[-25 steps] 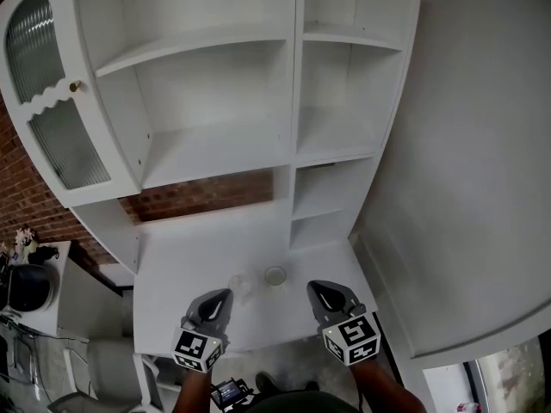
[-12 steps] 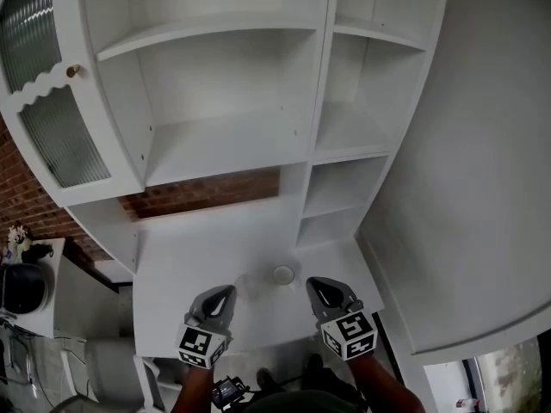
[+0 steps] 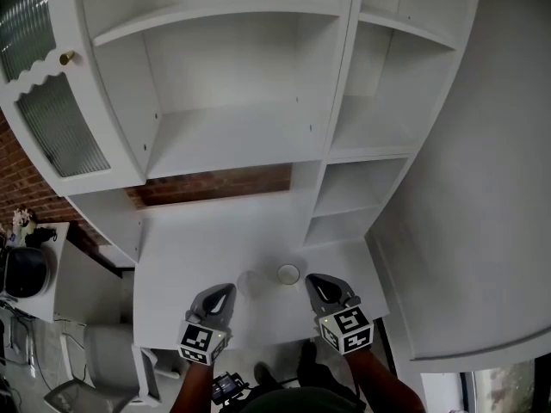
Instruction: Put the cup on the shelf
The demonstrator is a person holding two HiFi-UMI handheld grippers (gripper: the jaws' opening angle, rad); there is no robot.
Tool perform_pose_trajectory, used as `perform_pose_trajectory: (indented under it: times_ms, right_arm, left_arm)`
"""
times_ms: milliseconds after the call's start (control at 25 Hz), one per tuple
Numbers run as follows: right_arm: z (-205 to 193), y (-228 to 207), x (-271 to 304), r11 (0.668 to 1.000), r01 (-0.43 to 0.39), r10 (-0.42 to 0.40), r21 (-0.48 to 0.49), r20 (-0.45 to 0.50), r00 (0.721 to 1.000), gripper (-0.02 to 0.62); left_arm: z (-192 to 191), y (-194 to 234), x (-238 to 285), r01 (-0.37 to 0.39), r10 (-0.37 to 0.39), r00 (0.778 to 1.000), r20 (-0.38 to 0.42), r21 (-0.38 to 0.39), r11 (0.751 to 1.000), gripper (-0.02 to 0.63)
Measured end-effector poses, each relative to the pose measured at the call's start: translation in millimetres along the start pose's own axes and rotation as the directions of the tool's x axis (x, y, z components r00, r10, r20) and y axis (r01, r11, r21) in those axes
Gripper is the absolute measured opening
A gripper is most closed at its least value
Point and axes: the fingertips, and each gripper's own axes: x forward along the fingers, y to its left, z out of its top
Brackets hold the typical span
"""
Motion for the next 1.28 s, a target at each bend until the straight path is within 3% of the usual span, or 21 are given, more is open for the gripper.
perform_pose_trajectory:
  times_ms: [720, 1280]
  right_arm:
    - [-80.3, -33.2, 67.7, 0.998, -0.062, 0.057, -0.029, -0.139, 0.989, 0.066]
    - [-171.0, -52.0, 108.2, 0.996, -0.084, 0.082, 0.006, -0.287, 0.954, 0.103]
  left_arm:
    - [-95.6, 15.5, 43.3, -0.068, 0.054, 0.983, -0.174, -0.075, 0.995, 0.005]
    - [-178.1, 14.1, 72.5, -0.073, 0.031, 0.946, -0.322, -0.117, 0.99, 0.068]
